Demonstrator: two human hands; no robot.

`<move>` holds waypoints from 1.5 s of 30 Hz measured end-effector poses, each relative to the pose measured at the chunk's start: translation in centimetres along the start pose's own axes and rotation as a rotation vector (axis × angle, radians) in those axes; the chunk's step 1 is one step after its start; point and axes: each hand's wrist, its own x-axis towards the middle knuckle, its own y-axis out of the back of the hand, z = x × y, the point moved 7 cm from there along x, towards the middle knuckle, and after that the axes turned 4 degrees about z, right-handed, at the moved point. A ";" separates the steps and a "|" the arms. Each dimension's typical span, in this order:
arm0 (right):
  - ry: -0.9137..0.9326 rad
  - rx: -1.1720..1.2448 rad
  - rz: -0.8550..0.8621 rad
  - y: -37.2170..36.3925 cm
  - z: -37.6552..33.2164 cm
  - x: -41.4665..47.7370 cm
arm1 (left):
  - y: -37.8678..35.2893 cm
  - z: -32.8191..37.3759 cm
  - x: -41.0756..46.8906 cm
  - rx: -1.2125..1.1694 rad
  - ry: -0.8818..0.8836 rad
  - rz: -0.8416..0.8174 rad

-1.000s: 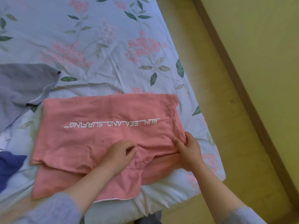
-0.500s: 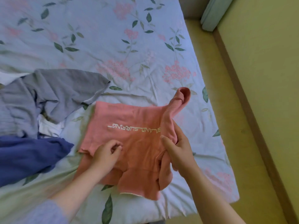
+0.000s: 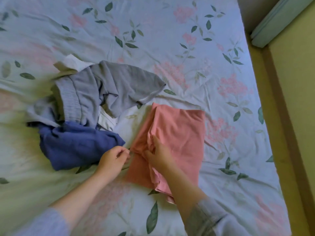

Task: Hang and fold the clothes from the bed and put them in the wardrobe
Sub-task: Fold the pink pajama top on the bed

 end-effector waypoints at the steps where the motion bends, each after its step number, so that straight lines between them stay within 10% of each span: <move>1: 0.007 0.010 0.021 -0.5 -0.1 0.2 | 0.1 -0.7 0.2 -0.070 0.051 -0.016; 12: -0.061 0.241 -0.019 -3.0 -0.5 0.0 | -1.5 -3.1 2.3 -0.324 0.276 -0.060; 20: -0.112 -0.024 0.688 5.3 6.4 -5.4 | -2.8 -2.1 2.7 0.208 0.151 -0.018; 31: -0.218 0.081 0.276 1.8 10.5 -4.7 | -2.9 -3.2 4.4 0.494 0.222 0.153; 37: -0.260 -0.063 0.364 1.9 11.2 -3.3 | -2.7 -2.2 5.1 0.242 0.173 0.154; 45: -0.344 0.347 0.425 4.0 14.1 -1.4 | -4.5 -1.4 6.5 0.145 0.216 0.045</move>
